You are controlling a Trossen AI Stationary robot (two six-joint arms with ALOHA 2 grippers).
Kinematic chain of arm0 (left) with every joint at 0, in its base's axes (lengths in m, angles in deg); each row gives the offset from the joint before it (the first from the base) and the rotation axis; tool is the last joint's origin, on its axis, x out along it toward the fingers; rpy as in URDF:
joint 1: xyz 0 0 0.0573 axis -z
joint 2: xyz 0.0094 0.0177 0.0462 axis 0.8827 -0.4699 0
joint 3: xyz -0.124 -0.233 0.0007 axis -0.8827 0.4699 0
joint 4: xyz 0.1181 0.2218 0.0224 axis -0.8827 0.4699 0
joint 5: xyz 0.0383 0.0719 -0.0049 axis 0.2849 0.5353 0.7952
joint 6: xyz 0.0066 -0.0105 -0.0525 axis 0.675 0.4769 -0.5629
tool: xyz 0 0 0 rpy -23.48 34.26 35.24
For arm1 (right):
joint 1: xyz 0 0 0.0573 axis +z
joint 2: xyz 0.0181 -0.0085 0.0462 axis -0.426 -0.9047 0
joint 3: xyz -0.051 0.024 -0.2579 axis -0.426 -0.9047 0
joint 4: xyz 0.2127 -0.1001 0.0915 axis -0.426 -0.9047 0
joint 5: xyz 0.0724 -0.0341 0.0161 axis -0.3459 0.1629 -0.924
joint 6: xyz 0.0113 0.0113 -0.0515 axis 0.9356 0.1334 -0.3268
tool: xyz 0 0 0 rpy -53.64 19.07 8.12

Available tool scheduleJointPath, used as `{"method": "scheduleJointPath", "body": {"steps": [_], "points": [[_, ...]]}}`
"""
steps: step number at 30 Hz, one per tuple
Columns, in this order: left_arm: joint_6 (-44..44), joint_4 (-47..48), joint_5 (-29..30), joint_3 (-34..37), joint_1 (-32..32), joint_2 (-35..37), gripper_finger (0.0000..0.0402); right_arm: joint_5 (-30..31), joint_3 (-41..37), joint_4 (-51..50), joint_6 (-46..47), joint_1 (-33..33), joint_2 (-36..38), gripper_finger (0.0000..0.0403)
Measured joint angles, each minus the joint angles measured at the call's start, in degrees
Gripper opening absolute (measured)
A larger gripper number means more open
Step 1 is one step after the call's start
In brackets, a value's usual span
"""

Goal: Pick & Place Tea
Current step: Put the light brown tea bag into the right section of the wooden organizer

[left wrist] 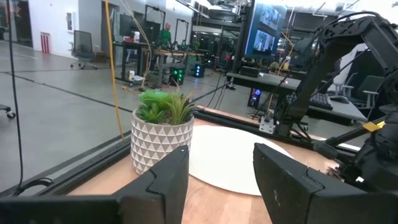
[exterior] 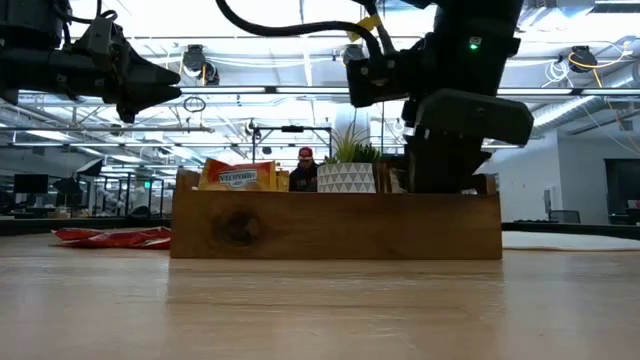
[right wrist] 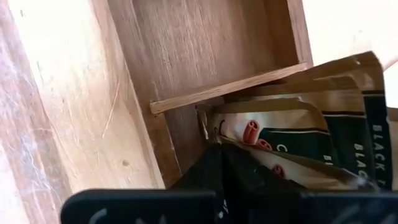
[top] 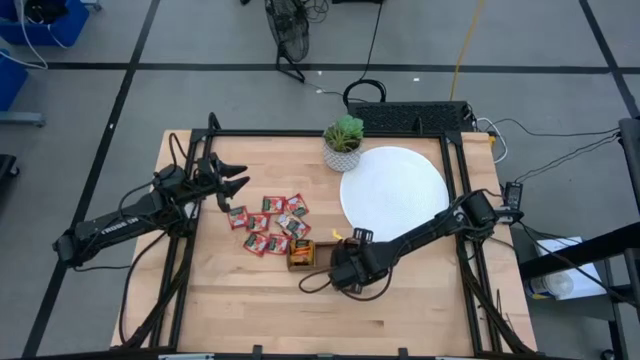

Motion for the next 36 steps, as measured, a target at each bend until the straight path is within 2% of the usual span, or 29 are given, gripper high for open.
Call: {"method": "scheduleJointPath", "body": {"steps": [4,9,14,18,25,36], "points": [[0.0,0.0,0.0,0.0,0.0,0.0,0.0182,-0.3,-1.6,1.7,2.3,0.0,0.0,0.0],[0.0,0.0,0.0,0.0,0.0,0.0,0.0182,-6.1,-4.7,6.2,3.8,-0.1,0.0,0.0],[0.0,0.0,0.0,0.0,0.0,0.0,0.0182,-6.5,-4.9,6.6,3.6,0.1,0.4,0.0],[0.0,0.0,0.0,0.0,0.0,0.0,0.0182,-6.1,-4.9,7.0,3.5,0.1,3.3,0.0],[0.0,0.0,0.0,0.0,0.0,0.0,0.0182,-0.1,-5.1,6.5,3.1,0.1,8.2,0.0],[0.0,0.0,0.0,0.0,0.0,0.0,0.0182,-0.2,-5.1,16.8,-2.2,0.1,9.1,0.0]]}}
